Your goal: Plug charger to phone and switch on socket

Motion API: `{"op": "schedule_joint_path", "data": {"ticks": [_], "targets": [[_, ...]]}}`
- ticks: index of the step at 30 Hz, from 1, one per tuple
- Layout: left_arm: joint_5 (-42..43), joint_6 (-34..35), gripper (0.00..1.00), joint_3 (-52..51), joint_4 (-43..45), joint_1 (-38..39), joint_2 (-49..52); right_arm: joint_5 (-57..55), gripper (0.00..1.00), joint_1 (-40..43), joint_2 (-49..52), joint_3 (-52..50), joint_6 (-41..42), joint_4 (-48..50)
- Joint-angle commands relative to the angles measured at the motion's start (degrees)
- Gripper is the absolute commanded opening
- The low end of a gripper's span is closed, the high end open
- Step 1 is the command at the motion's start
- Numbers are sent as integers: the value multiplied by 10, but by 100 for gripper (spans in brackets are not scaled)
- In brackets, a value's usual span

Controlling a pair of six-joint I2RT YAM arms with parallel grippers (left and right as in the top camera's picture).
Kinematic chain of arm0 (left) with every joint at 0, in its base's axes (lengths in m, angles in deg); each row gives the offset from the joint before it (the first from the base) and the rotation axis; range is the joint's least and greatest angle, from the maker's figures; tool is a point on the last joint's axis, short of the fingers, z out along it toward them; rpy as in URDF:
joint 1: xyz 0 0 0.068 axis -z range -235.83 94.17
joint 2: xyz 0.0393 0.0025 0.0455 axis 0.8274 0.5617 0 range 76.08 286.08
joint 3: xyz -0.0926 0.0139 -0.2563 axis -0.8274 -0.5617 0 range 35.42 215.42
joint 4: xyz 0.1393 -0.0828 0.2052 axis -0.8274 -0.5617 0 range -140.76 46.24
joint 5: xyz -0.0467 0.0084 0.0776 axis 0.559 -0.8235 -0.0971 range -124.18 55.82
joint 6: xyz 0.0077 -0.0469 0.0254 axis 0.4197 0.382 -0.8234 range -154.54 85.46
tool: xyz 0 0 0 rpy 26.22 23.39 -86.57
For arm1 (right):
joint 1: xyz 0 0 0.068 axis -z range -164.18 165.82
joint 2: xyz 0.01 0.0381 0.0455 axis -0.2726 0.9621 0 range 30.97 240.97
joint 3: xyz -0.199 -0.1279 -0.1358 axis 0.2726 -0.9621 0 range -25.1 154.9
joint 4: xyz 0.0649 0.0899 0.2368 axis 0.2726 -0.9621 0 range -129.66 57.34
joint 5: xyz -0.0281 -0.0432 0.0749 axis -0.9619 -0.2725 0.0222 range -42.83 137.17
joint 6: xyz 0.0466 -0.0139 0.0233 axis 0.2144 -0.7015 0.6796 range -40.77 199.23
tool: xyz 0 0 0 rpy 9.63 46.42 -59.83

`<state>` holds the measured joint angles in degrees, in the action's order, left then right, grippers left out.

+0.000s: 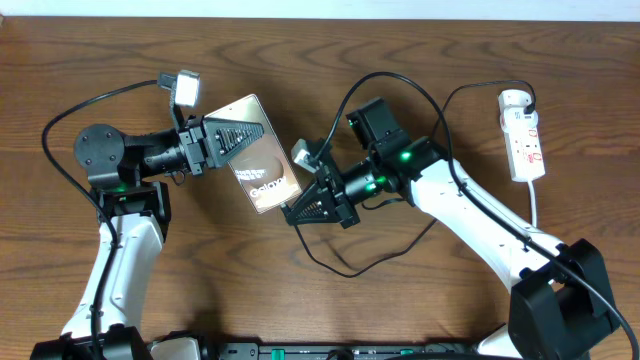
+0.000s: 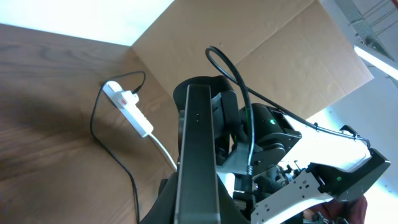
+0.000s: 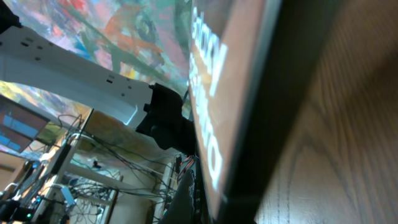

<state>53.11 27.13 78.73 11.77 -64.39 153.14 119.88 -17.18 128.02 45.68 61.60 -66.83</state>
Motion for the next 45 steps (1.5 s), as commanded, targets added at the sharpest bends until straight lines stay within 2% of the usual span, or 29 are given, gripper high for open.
{"op": "schedule_joint_path", "data": {"ticks": [1,26,35,45], "targets": [[28,5,7,4,3,7,-16,27,1,16,-3,5,-13,8],[27,-12,7,4,8,40,-16,44,1,10,-3,5,-12,22],[27,-17,7,4,14,5,-15,27,1,-4,-3,5,-13,14],[27,-17,7,4,16,5,-15,24,1,-10,-3,5,-13,18]]}}
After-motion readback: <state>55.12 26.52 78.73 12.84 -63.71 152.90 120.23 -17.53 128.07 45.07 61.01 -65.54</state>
